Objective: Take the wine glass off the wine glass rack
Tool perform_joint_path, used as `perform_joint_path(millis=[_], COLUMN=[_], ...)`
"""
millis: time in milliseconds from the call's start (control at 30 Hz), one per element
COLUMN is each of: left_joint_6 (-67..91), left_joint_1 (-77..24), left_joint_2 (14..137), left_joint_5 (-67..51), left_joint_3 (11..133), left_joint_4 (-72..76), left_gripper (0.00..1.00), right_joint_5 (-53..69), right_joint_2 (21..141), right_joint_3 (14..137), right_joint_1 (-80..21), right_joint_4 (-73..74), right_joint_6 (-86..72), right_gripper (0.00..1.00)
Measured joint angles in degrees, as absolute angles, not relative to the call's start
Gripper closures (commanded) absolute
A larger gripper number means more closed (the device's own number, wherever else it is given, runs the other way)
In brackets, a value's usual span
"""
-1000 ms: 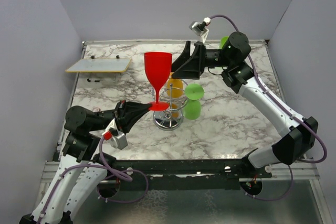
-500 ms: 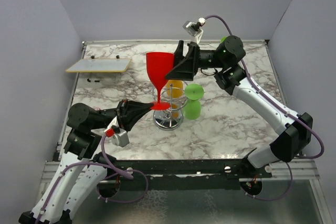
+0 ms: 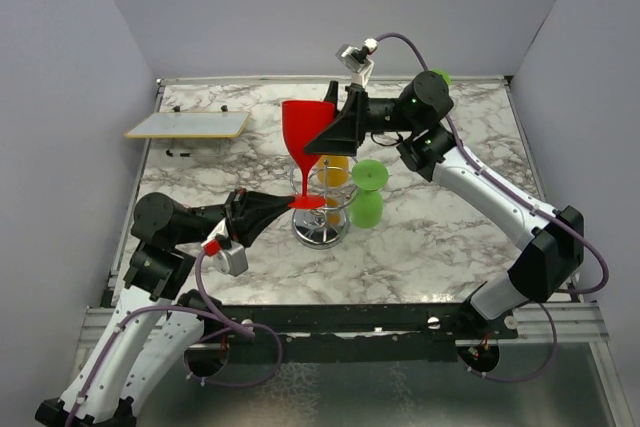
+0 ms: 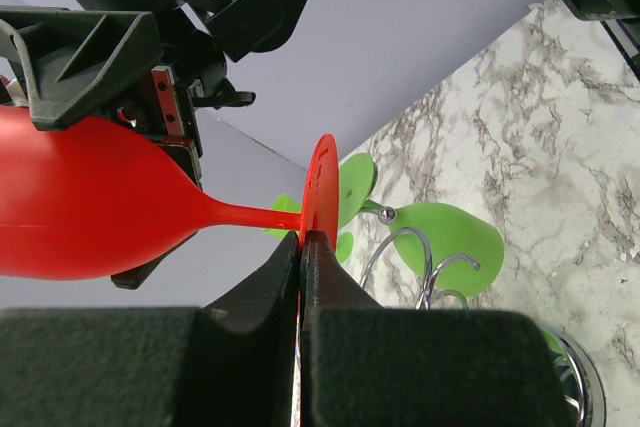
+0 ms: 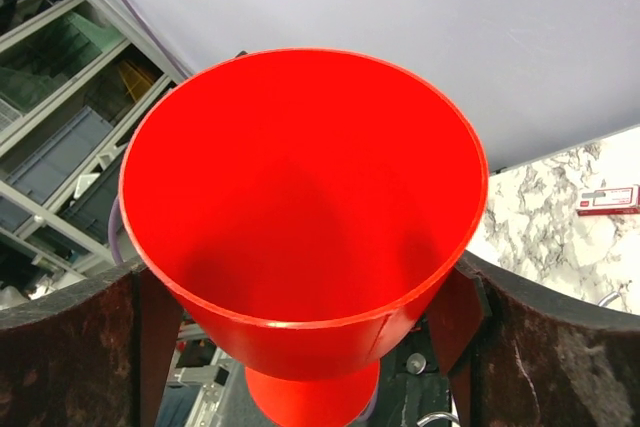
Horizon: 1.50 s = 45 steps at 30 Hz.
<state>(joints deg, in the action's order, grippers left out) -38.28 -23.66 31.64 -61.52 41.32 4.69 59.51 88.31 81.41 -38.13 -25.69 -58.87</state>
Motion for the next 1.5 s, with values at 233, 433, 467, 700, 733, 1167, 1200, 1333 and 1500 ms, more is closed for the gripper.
perform_joint_path(millis=[233,433,467,700,733,1167,1200,1333,1500], left_joint_6=[-38.04,-38.06,-38.09,-37.98,-37.95,-32.6,-31.11,-25.02,-13.02], left_joint_1=[-23.75,-23.75,-23.75,-23.75,-23.75,-23.75,-23.75,-23.75,-23.77], left_joint_2=[31.73,31.7,31.68,31.09,30.98,28.95,28.64,27.18,25.85], left_joint_5=[-61.52,-61.28,-61.14,-59.96,-59.9,-57.36,-56.71,-53.49,-42.81], left_joint_3=[41.32,41.32,41.32,41.32,41.32,42.11,42.41,42.65,42.7], left_joint_4=[4.71,4.73,4.73,4.69,4.71,5.1,5.52,8.25,11.14], left_gripper=[1.0,0.9,0.88,0.61,0.57,0.01,0.01,0.01,0.01], right_joint_5=[58.83,58.15,58.06,55.61,55.11,36.84,32.6,16.73,-4.21], right_joint_2=[88.4,88.18,88.05,85.71,85.25,76.75,75.05,67.99,58.39], right_joint_3=[81.41,81.41,81.41,80.97,80.9,81.28,81.28,80.75,73.49], right_joint_1=[-38.22,-38.3,-38.3,-38.3,-38.3,-38.3,-38.3,-38.3,-38.3], right_joint_4=[-25.74,-25.45,-25.32,-23.88,-23.75,-8.23,-6.09,-3.09,-10.24], right_joint_6=[-58.28,-57.56,-57.3,-54.72,-54.26,-37.54,-34.11,-22.35,-5.91], right_gripper=[0.18,0.2,0.22,0.24,0.24,0.24,0.24,0.24,0.23])
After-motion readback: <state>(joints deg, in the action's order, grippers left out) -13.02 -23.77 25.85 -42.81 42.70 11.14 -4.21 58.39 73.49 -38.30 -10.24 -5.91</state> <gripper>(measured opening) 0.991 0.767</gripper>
